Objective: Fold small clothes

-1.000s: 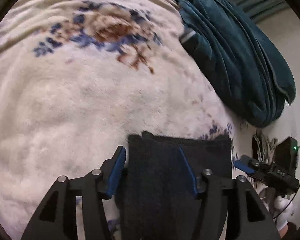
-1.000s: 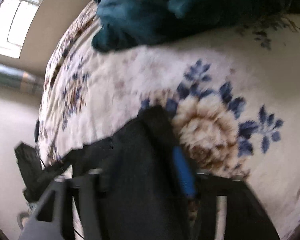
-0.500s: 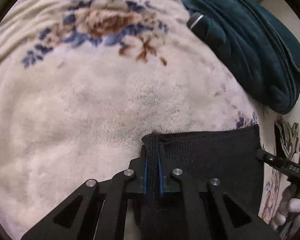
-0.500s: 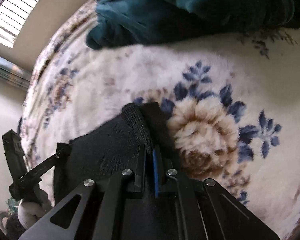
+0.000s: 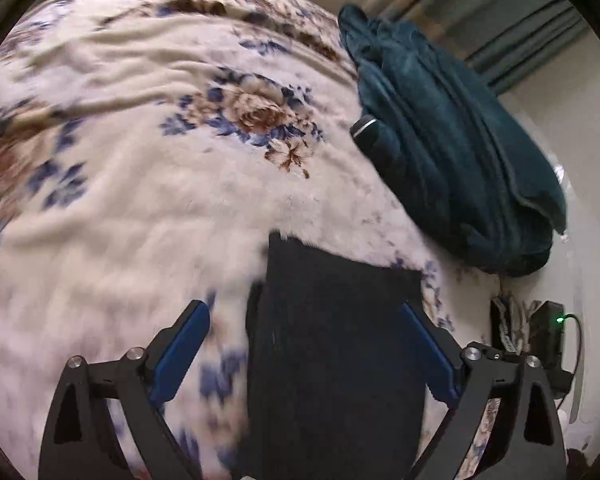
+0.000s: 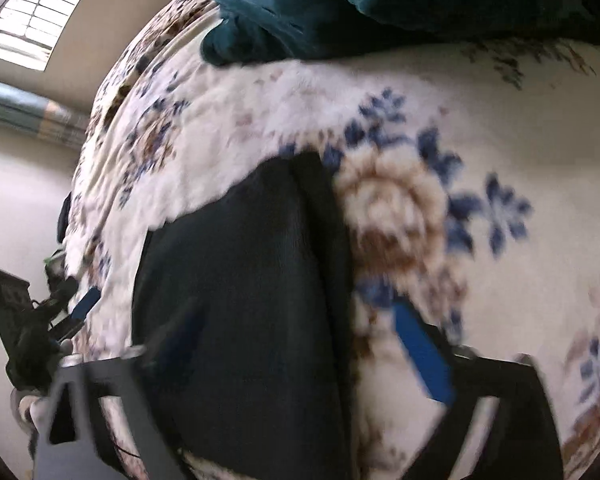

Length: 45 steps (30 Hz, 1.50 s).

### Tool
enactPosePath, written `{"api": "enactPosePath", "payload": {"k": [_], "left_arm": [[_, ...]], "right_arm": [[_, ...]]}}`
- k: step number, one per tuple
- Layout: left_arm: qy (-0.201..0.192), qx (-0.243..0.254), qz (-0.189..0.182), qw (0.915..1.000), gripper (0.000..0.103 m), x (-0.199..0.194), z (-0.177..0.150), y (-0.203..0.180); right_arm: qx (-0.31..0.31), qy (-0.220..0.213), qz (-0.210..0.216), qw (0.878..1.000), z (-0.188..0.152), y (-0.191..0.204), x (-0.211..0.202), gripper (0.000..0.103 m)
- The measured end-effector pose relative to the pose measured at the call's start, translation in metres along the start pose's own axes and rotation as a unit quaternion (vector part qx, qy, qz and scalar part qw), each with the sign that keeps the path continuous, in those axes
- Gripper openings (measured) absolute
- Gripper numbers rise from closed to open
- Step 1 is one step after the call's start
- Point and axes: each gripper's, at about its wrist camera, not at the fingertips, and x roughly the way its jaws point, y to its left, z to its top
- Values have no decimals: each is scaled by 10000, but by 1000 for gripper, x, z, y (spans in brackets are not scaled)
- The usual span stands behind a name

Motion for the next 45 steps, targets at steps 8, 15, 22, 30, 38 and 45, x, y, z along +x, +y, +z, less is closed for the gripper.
{"api": "enactPosePath", "payload": {"k": [8,15,22,30,38,45], "left_arm": [[398,-1775,-477,9822,97,-32,-139,6],[494,-3477,-1023,9307,97,36,-224,26],[26,-3704,-439,9278,97,57,-222,15],[-794,-3914,-209,9165,35,54,-207,11],[-669,-3392,-267,9380,29,42,-189,10],[-302,-2576,-208,9655,29,15,-157,24]], "right_arm": [[350,320,341,9983,-75,-29,-37,103],[460,649,296,9964,-83,-50,-22,103],[339,992,439,9935,-51,-59,29,103],[203,1100,932,9894,-2,-41,93,103],[616,858,1245,9866,9,-36,112,33],[1046,460,1655,9796,-32,-38,85,19]]}}
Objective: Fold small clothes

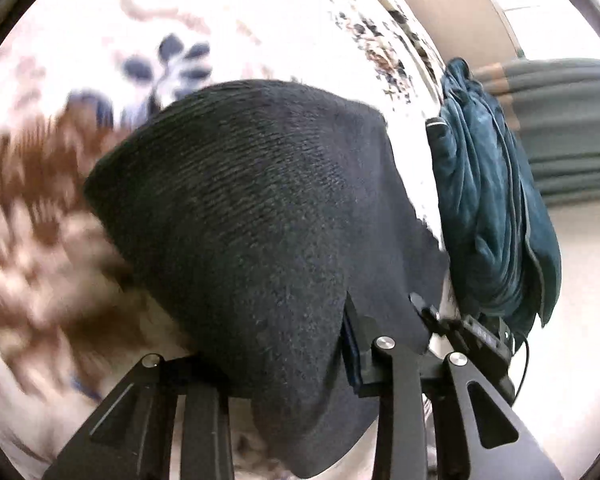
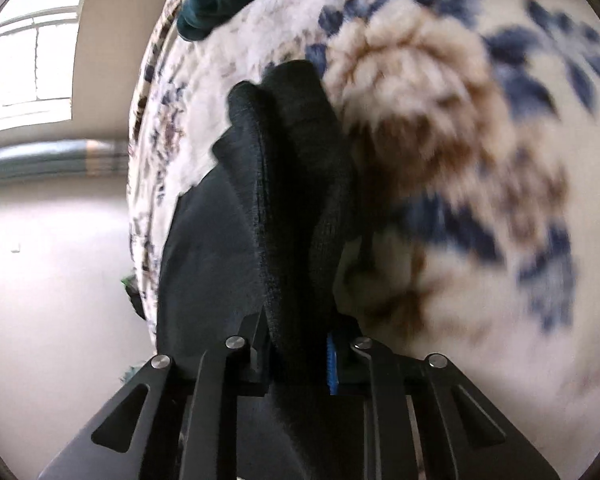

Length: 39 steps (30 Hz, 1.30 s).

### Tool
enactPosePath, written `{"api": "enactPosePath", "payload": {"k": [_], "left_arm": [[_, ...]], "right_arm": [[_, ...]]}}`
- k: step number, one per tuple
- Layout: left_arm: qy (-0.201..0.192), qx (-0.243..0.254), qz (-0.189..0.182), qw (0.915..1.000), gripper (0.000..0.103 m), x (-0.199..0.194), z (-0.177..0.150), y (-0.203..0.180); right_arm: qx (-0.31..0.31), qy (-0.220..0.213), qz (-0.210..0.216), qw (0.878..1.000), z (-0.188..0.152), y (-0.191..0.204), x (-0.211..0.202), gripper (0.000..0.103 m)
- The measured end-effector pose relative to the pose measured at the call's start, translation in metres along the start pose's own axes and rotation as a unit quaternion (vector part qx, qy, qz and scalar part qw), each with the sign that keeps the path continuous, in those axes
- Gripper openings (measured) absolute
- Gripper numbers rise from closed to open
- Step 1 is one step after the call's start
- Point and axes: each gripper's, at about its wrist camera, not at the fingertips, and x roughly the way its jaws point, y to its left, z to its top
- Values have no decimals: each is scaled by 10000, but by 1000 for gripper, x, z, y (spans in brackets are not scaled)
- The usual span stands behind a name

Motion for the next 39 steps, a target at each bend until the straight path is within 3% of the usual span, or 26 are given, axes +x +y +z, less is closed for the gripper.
{"api": "enactPosePath", "payload": {"k": [4,7,12,15,17,18,20,23,24,26,28,31,33,34,36,39], "left_arm": [[541,184,-171,9982,28,-12,35,22],[1034,772,-9,9916,28,-14,62,26],[1756,1836,161,9671,29,-3,105,14],[2085,2307,223,9502,34,9,123,7],[2221,2252,273,9483,41,14,122,11],[2203,2177,330,9503,50,13,120,12],[2043,2059,511,9556,60,5,111,16],[1439,1918,845,9671,80,-25,93,24],[1221,1883,1047,9689,86,-36,84,25],[888,1859,1375,9688,89,-49,68,26],[674,1974,1728,9626,89,-57,50,26],[623,2060,2123,9532,89,-52,34,38],[621,1975,2142,9546,93,-48,31,47],[598,1943,2170,9548,94,-45,31,48],[562,1956,2171,9547,97,-43,31,47],[585,1971,2183,9540,97,-38,31,44]], "right_arm": [[115,-147,-62,9998,-54,8,-7,18],[292,-255,-124,9992,-98,17,-7,19],[807,-604,-69,9949,-172,40,7,19],[1078,-636,-44,9921,-195,44,23,20],[1146,-570,-287,9914,-197,43,34,28],[1311,-500,-349,9895,-195,38,37,36],[1618,-274,-426,9855,-190,26,36,43],[1612,-480,-752,9829,-184,18,12,56],[1603,-594,-825,9818,-184,16,2,56],[1507,-886,-1090,9785,-178,19,-19,56],[1379,-1090,-1232,9767,-171,25,-35,56],[1035,-1195,-1484,9762,-155,44,-37,56],[840,-1144,-1794,9735,-144,46,-30,56],[768,-1113,-1861,9732,-146,34,-37,53],[600,-1039,-2271,9665,-146,31,-30,7],[384,-1193,-2528,9594,-147,38,-30,7]]}}
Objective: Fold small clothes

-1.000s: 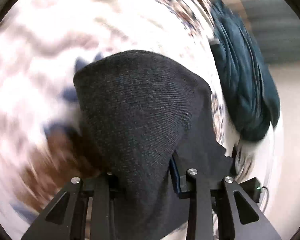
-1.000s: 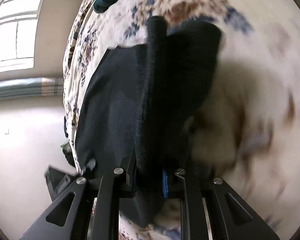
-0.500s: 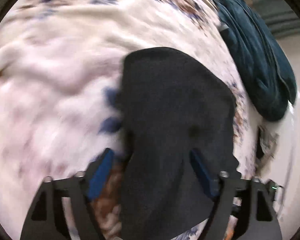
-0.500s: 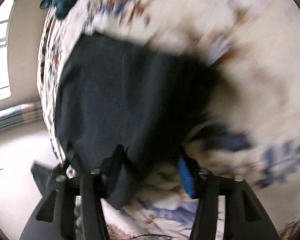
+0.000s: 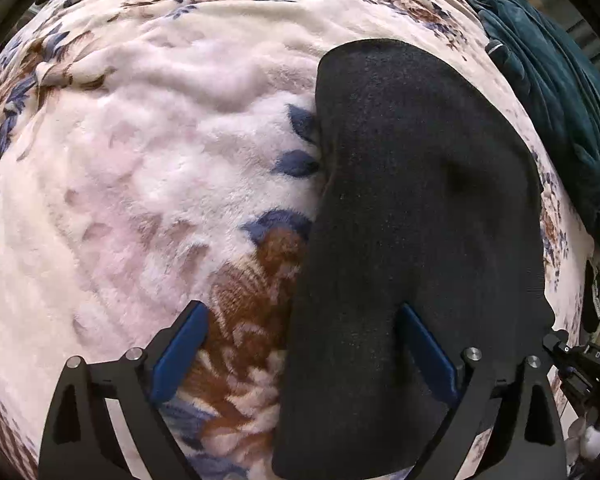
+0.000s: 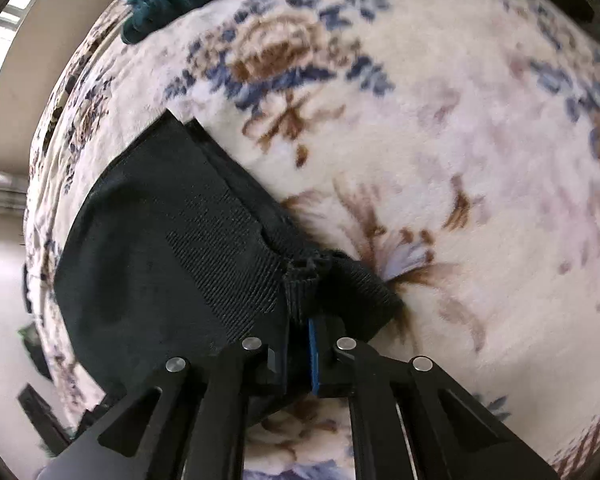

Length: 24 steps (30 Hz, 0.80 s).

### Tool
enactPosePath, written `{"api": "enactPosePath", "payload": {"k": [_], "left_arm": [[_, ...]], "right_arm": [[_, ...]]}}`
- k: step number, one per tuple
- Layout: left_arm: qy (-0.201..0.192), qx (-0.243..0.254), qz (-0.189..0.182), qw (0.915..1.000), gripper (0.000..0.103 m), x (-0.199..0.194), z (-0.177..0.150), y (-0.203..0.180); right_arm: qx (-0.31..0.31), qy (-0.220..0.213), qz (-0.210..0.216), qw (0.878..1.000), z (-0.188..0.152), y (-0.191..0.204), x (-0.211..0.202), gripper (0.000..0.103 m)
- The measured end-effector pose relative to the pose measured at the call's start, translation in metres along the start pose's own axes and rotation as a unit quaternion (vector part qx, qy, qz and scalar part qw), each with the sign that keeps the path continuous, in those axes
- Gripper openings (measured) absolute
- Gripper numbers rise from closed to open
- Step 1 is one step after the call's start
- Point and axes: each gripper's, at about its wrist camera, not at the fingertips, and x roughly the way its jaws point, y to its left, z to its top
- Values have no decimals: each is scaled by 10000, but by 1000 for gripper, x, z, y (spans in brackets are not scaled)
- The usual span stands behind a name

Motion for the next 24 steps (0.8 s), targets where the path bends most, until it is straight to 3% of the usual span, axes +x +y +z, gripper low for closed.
{"api": "enactPosePath", "payload": {"k": [5,13,16,18,20,24], "left_arm": [[32,65,-16,10000,97,2,1,-1],[6,7,-20,10000,97,7,12,-9],[29,-29,-78,10000,97,4,12,-7],[22,-50,-152,9999,97,0,12,-4],[14,-115,-367,9993,97,-3,15,-3],[-179,-128,-845,9962,97,-9,28,1]], "right_arm": [[134,3,-205,9997,0,-13,-3,6],[107,516,182,9984,15,-21,11,7],[29,724,415,9965,24,-25,10,14],[-92,693,463,9965,31,-29,5,48],[-194,635,746,9950,40,-31,3,69],[-493,796,978,9908,60,-27,23,71]]}}
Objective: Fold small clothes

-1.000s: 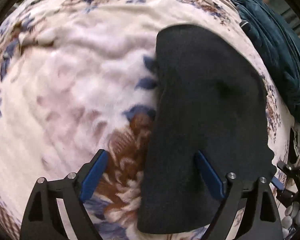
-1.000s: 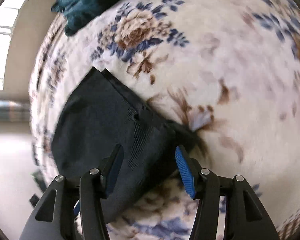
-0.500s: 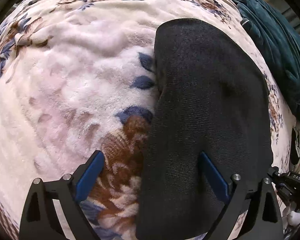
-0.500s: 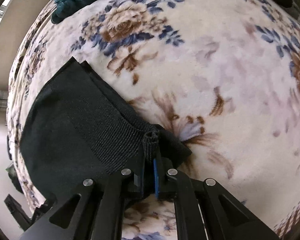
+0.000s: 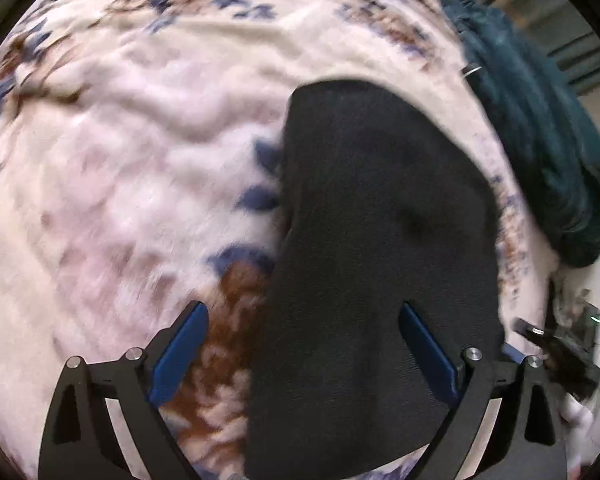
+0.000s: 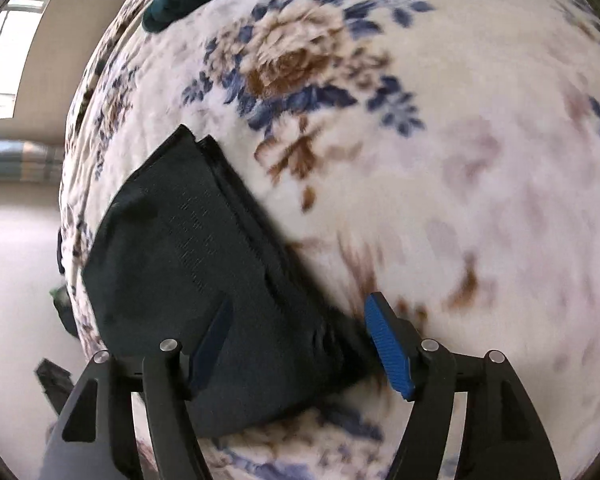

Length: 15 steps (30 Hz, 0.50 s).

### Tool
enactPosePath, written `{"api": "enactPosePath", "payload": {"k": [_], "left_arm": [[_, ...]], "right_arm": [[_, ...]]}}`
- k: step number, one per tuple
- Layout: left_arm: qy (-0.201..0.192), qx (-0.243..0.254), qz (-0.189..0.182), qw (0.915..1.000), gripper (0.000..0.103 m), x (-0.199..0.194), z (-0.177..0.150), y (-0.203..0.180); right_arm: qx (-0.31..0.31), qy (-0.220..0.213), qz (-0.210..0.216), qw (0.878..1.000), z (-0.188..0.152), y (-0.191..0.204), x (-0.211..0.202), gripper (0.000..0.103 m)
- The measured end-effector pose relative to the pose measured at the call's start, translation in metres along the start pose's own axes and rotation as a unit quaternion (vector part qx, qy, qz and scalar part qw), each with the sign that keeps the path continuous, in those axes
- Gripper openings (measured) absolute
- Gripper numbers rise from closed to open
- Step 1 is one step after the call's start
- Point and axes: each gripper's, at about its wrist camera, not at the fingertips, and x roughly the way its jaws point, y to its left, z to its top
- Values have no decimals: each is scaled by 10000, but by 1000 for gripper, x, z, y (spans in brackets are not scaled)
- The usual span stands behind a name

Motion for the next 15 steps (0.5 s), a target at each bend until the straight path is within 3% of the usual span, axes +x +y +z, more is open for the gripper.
{"api": "enactPosePath", "payload": {"k": [3,7,11,15], "left_arm": [[-130,73,-248,9996,97,3,14,3],[-21,63,-557,9984,97,15,23,6],[193,67,-884,9959,97,28,30,8],[332,60,-1100,9934,97,36,34,6]], "right_arm": [[-314,201,222,9991,28,5,26,71],[-715,422,518,9952,53,20,53,73],[-1078,1066,1347,9792,55,47,79,67],[-1519,1499,1358,9675,55,68,105,69]]}}
